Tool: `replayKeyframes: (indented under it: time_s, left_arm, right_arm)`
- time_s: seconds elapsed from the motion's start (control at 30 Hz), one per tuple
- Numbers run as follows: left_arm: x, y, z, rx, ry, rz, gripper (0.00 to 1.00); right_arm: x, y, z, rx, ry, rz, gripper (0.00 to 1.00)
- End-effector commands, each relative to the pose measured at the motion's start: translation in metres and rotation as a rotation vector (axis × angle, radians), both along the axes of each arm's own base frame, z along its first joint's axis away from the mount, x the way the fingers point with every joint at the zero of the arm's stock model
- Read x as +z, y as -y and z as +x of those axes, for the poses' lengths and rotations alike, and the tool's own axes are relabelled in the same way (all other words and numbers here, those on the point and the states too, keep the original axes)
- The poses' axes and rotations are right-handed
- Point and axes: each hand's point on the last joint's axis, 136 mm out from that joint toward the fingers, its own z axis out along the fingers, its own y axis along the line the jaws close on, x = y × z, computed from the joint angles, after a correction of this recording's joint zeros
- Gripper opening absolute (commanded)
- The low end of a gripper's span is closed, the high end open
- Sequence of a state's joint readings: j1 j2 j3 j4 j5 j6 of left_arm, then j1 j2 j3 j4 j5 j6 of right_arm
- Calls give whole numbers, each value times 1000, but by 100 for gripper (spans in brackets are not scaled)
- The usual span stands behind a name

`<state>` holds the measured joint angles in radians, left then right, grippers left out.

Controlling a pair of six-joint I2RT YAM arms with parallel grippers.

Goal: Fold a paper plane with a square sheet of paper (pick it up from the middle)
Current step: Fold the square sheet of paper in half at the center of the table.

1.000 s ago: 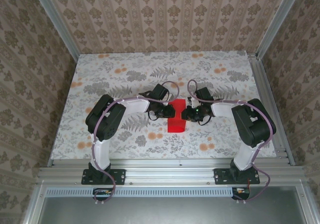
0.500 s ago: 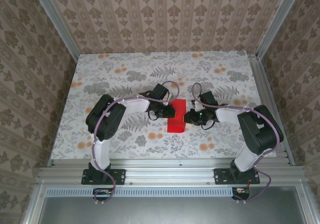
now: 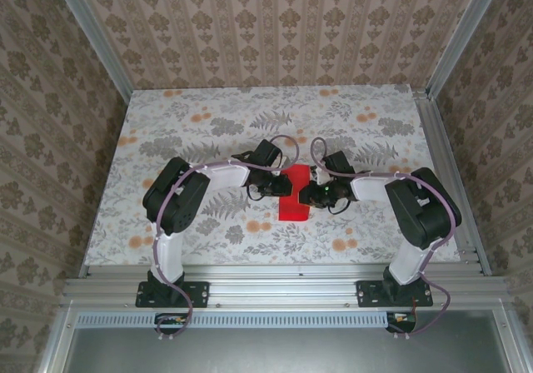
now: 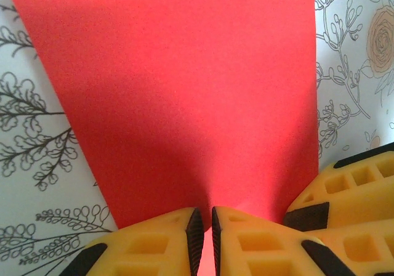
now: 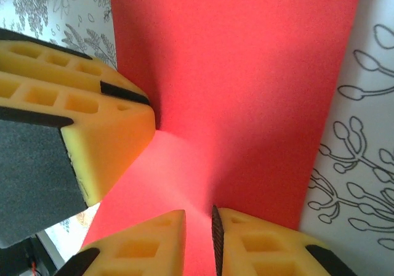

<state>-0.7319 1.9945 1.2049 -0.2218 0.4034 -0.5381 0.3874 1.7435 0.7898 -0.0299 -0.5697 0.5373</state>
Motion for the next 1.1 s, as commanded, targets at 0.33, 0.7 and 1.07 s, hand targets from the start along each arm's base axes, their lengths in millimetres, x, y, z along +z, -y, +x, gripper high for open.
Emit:
replayKeyframes:
  time_s: [0.33,0.7,1.07]
  left_arm:
    - [-77,-64,-47,-5,-175,306,19]
    - [-79,-63,-47,-14,-178,303,19]
    - [-73,-61,-46,-18,-163,291,19]
  right_arm:
    - [-31,25,-64,88,-151,-118,23]
    - [4,23,-72,71,-80,-118,23]
    - [39,-8,-20,-46,48,42,23]
